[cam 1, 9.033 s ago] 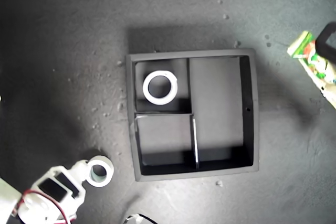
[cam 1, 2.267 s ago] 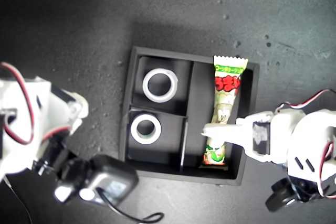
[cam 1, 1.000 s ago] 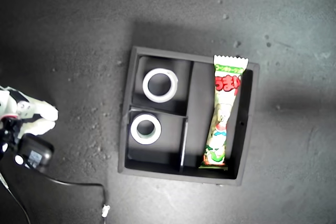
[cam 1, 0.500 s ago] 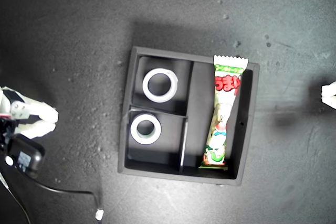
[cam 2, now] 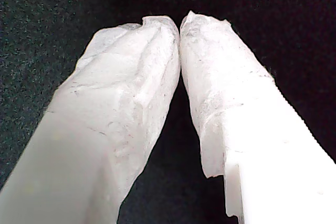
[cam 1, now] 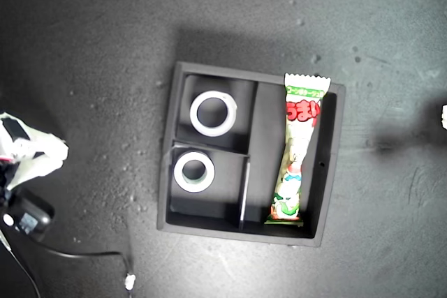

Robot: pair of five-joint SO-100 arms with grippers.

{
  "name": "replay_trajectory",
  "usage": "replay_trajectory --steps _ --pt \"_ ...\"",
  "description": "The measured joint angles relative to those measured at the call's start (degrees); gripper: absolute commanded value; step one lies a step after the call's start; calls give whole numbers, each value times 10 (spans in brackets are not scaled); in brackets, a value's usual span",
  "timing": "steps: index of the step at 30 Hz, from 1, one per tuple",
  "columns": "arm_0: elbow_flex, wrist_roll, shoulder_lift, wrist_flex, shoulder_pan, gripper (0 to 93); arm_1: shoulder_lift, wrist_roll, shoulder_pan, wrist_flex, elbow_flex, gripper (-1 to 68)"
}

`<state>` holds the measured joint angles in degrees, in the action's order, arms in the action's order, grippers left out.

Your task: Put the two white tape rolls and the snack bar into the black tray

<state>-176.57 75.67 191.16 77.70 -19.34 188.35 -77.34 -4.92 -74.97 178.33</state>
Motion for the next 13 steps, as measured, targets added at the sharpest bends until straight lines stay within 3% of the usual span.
replay_trajectory --steps 13 --pt "0 -3 0 0 0 2 0 0 11 0 0 0"
